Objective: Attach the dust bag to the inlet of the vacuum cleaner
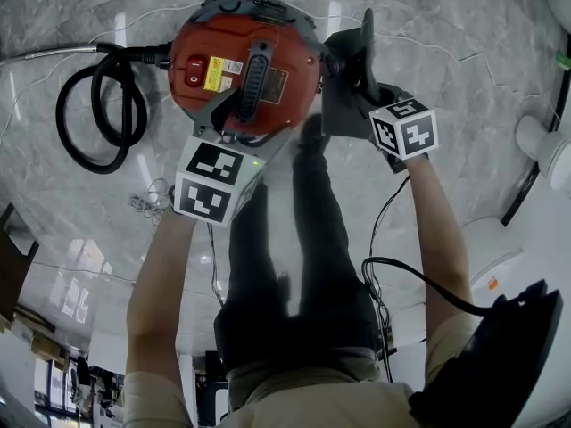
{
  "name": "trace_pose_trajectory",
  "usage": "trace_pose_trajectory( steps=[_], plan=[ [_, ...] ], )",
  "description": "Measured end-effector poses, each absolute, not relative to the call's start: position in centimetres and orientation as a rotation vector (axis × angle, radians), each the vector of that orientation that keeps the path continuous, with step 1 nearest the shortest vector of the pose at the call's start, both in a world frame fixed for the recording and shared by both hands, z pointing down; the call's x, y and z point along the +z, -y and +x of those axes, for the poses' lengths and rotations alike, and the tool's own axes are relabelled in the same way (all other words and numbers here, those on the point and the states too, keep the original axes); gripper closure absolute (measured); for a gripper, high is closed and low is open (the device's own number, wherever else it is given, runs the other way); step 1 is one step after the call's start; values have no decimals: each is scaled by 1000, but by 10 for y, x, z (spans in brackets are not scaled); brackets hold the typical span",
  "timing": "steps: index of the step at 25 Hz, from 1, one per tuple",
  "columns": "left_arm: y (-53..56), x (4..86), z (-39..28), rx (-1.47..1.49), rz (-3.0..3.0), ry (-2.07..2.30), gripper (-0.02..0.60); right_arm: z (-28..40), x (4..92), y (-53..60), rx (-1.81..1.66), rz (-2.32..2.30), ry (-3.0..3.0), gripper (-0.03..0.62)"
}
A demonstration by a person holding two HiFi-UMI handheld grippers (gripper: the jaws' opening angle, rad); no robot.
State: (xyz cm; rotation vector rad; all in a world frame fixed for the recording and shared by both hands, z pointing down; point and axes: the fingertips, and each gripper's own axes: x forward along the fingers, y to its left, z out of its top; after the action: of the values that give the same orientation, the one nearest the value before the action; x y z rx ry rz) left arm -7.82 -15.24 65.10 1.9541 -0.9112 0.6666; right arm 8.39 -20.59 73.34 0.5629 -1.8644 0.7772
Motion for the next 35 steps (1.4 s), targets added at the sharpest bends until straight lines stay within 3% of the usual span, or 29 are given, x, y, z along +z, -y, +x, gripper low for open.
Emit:
trace_pose_trajectory(
  steps=[7,29,35],
  plan=[
    [152,651,-78,655,1949,918,225,80,733,206,976,727,1885,543],
    [153,651,-79,656,1953,934,223,58,734,202,594,495,1933,539],
    [151,653,-80,694,1961,926,224,59,735,201,691,512,1952,537]
  ],
)
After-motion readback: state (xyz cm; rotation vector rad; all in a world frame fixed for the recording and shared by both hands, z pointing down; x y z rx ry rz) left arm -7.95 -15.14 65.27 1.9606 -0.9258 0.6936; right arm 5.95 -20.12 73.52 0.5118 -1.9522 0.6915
